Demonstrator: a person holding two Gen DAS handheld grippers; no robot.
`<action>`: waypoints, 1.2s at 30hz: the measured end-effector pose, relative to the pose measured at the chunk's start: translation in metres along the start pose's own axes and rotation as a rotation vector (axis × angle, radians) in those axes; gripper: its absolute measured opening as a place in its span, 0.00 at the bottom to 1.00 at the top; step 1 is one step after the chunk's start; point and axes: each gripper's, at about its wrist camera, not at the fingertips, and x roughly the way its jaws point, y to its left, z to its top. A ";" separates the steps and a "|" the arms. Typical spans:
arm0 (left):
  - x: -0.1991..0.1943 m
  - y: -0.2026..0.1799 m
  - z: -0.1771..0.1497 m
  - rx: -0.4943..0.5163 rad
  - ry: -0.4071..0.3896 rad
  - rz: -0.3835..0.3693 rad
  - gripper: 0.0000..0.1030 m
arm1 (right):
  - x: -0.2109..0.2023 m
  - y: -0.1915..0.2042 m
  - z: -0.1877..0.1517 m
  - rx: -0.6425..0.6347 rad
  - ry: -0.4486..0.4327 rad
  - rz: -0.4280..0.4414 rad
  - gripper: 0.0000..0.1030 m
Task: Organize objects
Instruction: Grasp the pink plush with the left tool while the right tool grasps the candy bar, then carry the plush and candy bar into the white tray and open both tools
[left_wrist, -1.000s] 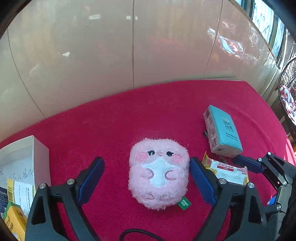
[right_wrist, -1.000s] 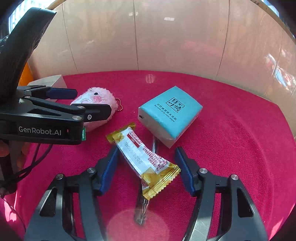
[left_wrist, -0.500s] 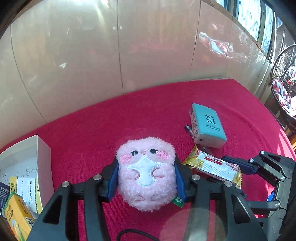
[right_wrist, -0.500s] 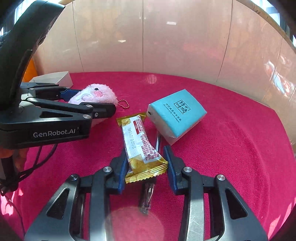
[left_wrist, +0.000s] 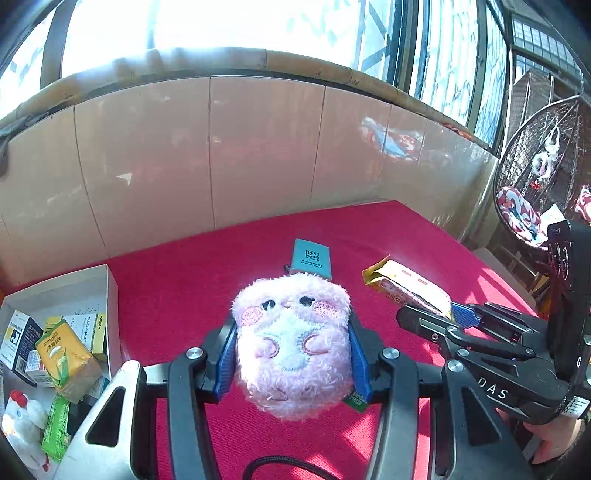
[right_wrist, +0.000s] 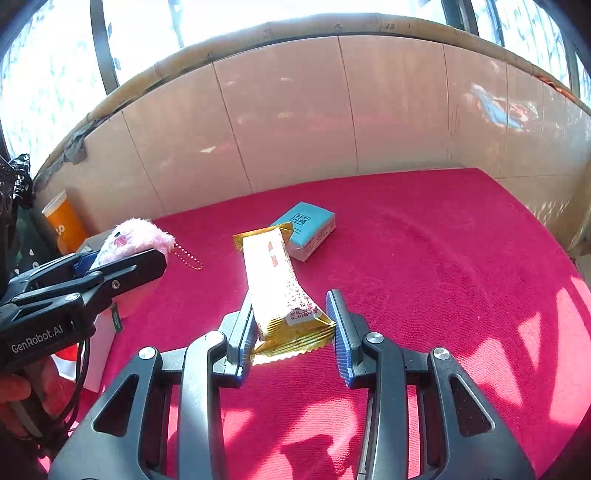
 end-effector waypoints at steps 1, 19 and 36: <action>-0.004 -0.001 0.000 0.012 -0.007 0.006 0.49 | -0.002 0.005 0.003 -0.003 -0.012 0.000 0.35; -0.065 0.026 -0.006 -0.033 -0.101 0.064 0.50 | -0.046 0.068 0.022 -0.076 -0.092 0.034 0.35; -0.083 0.050 -0.022 -0.085 -0.116 0.090 0.50 | -0.051 0.106 0.014 -0.140 -0.074 0.058 0.35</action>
